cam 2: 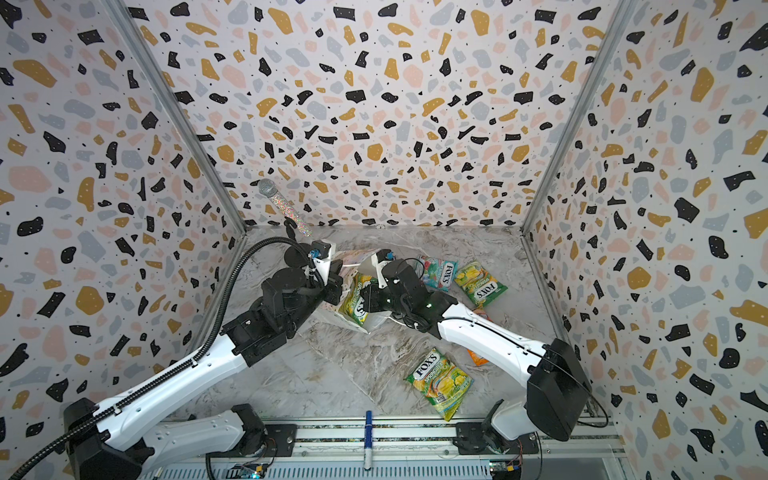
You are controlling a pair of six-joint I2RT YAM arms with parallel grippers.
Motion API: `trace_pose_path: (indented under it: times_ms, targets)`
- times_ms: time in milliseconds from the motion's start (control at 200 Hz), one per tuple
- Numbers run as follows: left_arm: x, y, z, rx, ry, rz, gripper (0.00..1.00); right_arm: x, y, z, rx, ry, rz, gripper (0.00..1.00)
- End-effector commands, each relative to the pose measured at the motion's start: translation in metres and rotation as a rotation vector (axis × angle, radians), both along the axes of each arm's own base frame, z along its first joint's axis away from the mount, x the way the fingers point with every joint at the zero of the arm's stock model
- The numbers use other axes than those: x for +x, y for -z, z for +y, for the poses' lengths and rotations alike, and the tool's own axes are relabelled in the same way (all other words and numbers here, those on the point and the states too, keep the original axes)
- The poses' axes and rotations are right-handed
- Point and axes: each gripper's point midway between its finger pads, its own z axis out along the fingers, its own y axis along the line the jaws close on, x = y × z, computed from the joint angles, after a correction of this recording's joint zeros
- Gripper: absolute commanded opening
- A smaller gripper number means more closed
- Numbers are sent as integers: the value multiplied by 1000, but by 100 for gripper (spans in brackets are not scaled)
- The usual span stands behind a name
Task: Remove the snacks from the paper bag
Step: 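Close the right gripper on the green packet and lift it out, then carry the green packet beside the other packets and lower it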
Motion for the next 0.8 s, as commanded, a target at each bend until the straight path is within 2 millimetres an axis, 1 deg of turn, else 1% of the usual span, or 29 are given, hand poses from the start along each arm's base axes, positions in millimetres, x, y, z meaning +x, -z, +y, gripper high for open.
trace_pose_path:
  times_ms: [0,205,365,456,551,661,791]
  targets:
    - [1,-14,4,-18,-19,-35,0,-8,-61,-6,68,-27,-112,0]
    - [-1,-18,6,-14,-20,-46,0,-20,-101,-27,83,-19,-200,0]
    - [-2,-21,10,-14,-28,-55,0,-28,-123,-45,70,-6,-254,0]
    - [-3,-23,12,-15,-33,-61,0,-29,-135,-59,56,14,-290,0]
    - [-5,-24,12,-11,-26,-64,0,-27,-146,-79,33,66,-322,0]
    - [-7,-25,13,-12,-22,-70,0,-23,-155,-108,14,145,-348,0]
    - [-9,-28,16,-19,-23,-80,0,-15,-158,-144,-21,252,-360,0]
